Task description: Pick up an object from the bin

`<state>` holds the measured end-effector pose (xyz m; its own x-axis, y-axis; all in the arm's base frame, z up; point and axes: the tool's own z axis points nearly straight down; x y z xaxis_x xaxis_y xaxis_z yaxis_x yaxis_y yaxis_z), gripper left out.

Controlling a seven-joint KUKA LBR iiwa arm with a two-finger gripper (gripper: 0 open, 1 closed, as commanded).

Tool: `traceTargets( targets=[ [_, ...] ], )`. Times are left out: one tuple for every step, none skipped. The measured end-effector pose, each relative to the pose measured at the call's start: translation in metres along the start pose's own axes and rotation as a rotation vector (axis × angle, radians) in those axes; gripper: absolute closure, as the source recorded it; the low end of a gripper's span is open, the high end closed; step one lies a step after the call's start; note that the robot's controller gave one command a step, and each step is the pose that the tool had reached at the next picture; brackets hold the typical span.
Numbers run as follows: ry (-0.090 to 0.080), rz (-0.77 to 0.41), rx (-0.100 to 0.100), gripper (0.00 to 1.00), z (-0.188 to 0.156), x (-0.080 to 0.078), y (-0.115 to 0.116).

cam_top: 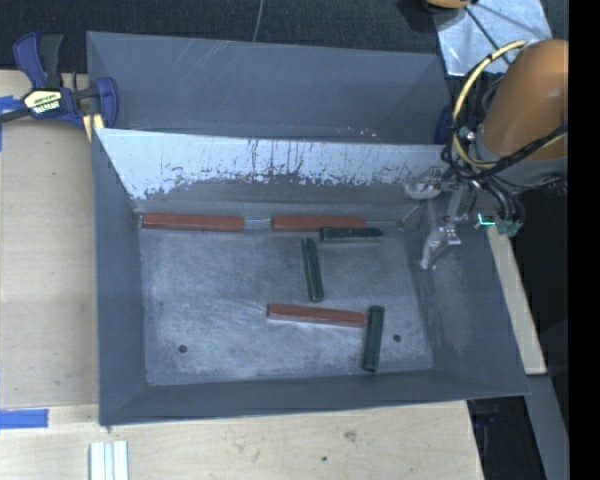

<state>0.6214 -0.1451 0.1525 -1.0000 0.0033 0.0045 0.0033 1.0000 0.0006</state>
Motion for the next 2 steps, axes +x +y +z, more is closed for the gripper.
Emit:
traceTargets(
  targets=[
    [-0.008, -0.003, 0.002, 0.0, -0.005, -0.002, 0.0],
    [-0.012, -0.002, 0.002, 0.0, 0.065, -0.001, 0.054]
  ],
)
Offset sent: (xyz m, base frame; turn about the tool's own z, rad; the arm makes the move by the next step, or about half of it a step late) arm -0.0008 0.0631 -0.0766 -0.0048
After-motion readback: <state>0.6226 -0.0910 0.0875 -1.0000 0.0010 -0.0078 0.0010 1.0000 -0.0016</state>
